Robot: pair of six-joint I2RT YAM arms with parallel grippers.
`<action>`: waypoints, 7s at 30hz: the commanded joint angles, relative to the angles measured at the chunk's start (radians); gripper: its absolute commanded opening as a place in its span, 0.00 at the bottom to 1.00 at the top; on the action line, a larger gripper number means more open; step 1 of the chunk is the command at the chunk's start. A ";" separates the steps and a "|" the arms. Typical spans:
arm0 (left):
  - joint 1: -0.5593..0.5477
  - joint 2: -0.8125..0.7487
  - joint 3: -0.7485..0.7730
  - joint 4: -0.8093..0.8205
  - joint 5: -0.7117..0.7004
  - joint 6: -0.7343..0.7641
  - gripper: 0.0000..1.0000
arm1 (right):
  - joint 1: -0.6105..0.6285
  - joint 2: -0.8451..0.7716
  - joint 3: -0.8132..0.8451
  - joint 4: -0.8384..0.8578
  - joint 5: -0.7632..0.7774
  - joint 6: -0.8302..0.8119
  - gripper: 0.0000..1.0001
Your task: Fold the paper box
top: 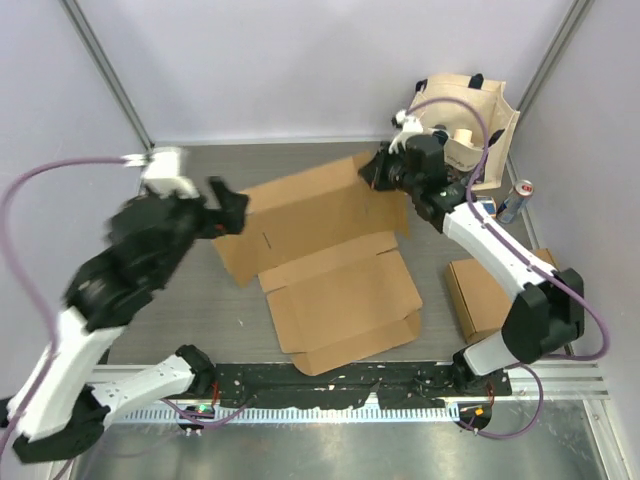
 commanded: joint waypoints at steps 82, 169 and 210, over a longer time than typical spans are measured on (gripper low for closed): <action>0.708 0.910 -0.219 0.498 0.631 -0.353 0.72 | 0.004 0.426 0.403 -0.011 -0.256 -0.371 0.73; 0.524 0.510 -0.669 1.066 0.775 -0.293 0.45 | 0.213 0.495 0.574 -0.339 -0.002 -1.011 0.01; 0.617 0.295 -0.953 0.989 0.681 -0.652 0.29 | 0.368 0.295 -0.027 0.372 0.208 -1.465 0.01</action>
